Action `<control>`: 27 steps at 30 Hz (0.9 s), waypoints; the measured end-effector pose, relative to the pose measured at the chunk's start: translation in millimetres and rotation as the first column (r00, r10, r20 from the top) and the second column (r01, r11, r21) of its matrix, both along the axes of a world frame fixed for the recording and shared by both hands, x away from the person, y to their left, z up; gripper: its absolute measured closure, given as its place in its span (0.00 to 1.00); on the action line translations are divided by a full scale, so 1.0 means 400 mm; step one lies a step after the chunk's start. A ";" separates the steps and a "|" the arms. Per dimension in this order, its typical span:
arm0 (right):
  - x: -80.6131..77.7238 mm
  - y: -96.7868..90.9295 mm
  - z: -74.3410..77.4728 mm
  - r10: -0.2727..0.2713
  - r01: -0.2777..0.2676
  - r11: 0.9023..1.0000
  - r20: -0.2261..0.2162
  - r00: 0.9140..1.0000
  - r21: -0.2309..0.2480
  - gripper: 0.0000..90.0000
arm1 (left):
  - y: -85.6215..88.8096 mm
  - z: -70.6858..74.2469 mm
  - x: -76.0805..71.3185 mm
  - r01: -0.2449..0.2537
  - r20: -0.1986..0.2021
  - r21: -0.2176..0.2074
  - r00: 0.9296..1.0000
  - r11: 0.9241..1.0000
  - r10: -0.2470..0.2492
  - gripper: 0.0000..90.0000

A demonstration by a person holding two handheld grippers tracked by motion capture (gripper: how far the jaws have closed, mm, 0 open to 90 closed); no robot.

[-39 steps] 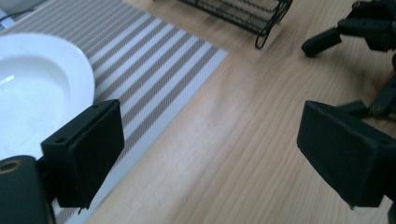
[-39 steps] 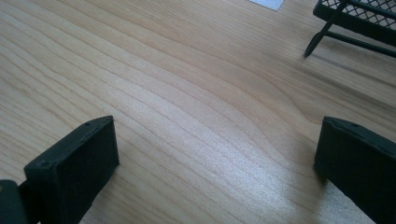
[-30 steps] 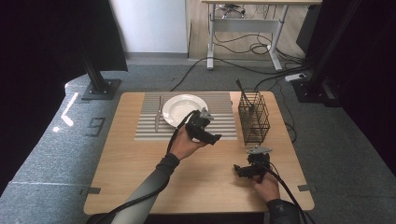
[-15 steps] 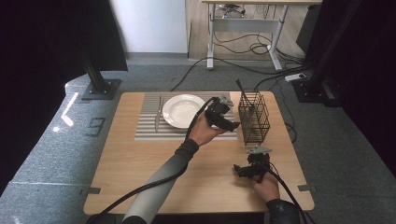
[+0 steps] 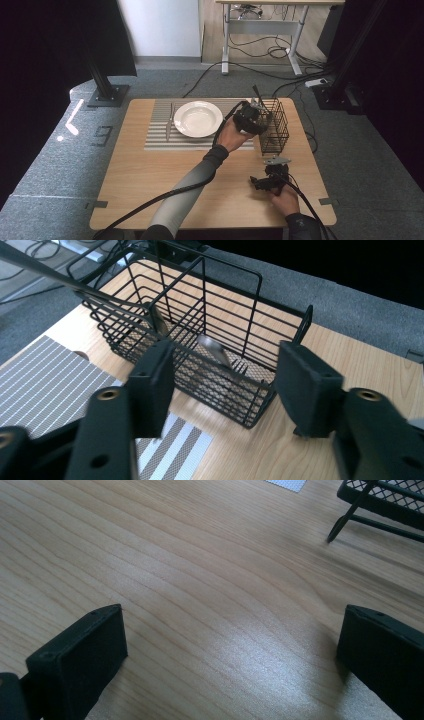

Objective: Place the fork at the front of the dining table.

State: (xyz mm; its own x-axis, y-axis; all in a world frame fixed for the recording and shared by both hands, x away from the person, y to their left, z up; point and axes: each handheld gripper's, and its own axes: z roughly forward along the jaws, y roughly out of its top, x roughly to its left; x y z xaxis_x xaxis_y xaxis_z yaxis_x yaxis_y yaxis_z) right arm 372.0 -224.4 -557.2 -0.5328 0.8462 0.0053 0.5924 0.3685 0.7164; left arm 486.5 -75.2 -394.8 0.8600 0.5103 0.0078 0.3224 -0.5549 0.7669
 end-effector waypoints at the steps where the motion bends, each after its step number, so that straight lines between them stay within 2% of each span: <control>1: 0.000 0.000 0.000 0.002 -0.002 1.000 0.000 1.000 0.000 0.00 | -0.009 -0.006 0.004 -0.009 -0.015 0.004 1.000 1.000 0.009 0.57; 3: 0.001 0.000 0.000 0.004 -0.004 1.000 0.000 1.000 0.000 0.00 | -0.013 -0.008 0.007 -0.010 -0.020 0.009 1.000 1.000 0.011 0.65; 4: 0.001 0.000 0.000 0.004 -0.004 1.000 0.000 1.000 0.000 0.00 | -0.016 -0.011 0.008 -0.018 -0.022 0.013 1.000 1.000 0.018 0.65; 5: 0.001 0.000 0.000 0.005 -0.005 1.000 0.000 1.000 -0.001 0.00 | -0.019 -0.014 0.011 -0.025 -0.027 0.016 0.999 1.000 0.026 0.73; 7: 0.001 0.000 0.000 0.006 -0.006 1.000 -0.001 1.000 0.001 0.00 | -0.019 -0.016 0.014 -0.036 -0.035 0.011 0.999 0.999 0.037 0.81; 10: 0.002 0.000 0.000 0.007 -0.007 1.000 -0.002 1.000 0.003 0.00 | -0.014 -0.016 0.020 -0.032 -0.061 -0.012 0.998 0.999 0.032 0.85; 12: 0.002 0.000 0.000 0.007 -0.007 1.000 -0.002 1.000 0.002 0.00 | -0.007 -0.014 0.024 -0.028 -0.084 -0.039 0.996 0.999 0.025 0.91; 13: 0.002 0.000 0.000 0.009 -0.009 1.000 0.000 1.000 0.000 0.00 | -0.002 -0.010 0.027 -0.025 -0.102 -0.066 0.995 0.997 0.018 0.94; 14: 0.002 0.000 0.000 0.009 -0.009 1.000 0.000 1.000 0.000 0.00 | -0.002 -0.010 0.027 -0.025 -0.102 -0.066 0.995 0.997 0.018 0.96; 15: 0.002 0.000 0.000 0.008 -0.008 1.000 0.000 1.000 0.001 0.00 | 0.000 -0.003 0.024 -0.029 -0.083 -0.063 0.996 0.998 0.023 0.96; 22: 0.003 0.000 0.000 0.008 -0.008 1.000 -0.001 1.000 0.003 0.00 | 0.007 0.032 0.014 -0.006 -0.060 -0.084 0.998 0.996 0.001 0.96; 27: 0.002 0.000 0.001 0.011 -0.011 1.000 -0.005 1.000 0.000 0.00 | 0.016 0.088 -0.004 0.020 -0.029 -0.112 0.999 0.993 -0.023 0.96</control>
